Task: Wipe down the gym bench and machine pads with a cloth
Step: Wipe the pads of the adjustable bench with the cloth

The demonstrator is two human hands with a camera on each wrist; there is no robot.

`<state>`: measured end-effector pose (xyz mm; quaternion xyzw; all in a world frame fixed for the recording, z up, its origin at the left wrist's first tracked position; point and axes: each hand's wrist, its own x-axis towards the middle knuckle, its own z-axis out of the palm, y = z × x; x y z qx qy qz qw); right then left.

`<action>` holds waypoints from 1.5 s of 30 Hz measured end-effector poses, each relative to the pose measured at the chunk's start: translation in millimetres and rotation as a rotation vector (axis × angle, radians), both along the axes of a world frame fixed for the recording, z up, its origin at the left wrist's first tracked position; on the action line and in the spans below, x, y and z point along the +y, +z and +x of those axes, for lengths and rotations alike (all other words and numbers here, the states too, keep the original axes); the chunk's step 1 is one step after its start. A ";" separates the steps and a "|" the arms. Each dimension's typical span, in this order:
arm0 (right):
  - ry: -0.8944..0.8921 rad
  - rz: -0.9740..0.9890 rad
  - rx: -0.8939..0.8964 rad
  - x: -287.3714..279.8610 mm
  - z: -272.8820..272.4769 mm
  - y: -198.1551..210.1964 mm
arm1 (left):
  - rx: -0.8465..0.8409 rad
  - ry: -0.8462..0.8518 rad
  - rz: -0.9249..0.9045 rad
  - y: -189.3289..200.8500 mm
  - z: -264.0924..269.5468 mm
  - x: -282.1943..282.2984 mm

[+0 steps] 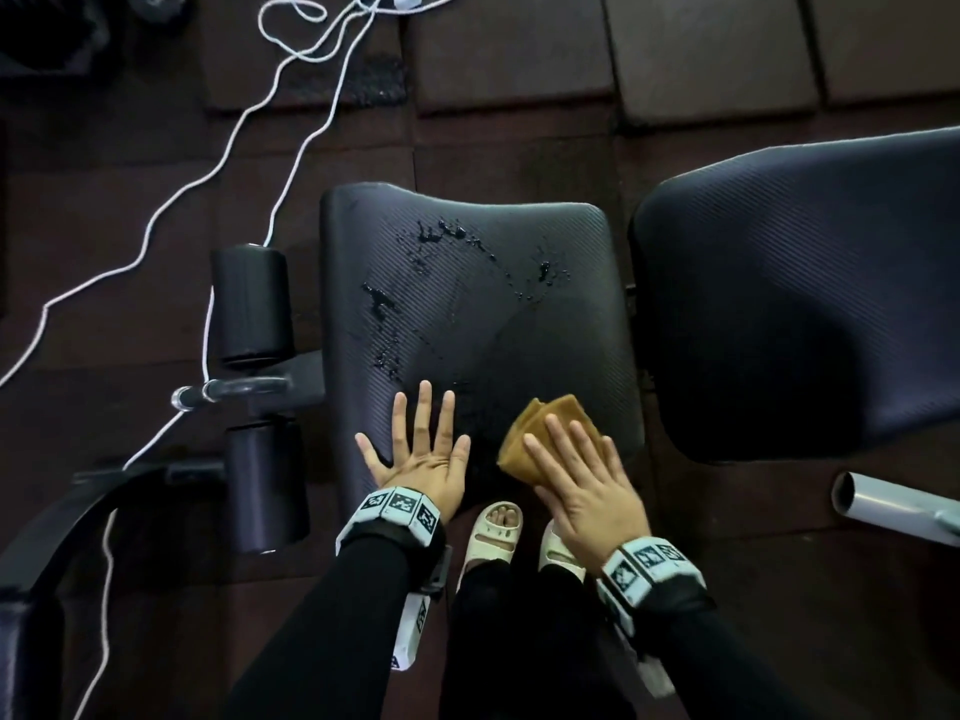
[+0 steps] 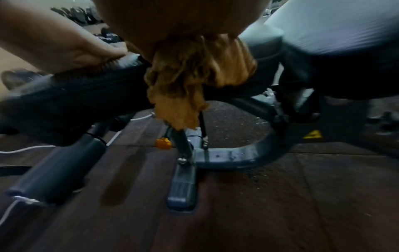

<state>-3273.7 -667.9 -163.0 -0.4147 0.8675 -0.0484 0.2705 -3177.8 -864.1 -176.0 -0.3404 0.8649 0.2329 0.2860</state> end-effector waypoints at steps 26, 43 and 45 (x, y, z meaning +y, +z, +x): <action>-0.172 0.082 -0.003 15.6 -55.7 2.3 | 0.028 0.012 -0.043 -1.2 0.9 2.8; -0.001 0.022 -0.038 -8.6 -23.5 8.5 | 0.201 0.155 -0.098 11.5 8.4 -6.8; -0.111 0.064 -0.048 -1.7 -41.2 5.7 | 0.186 0.364 -0.095 13.3 2.4 -19.7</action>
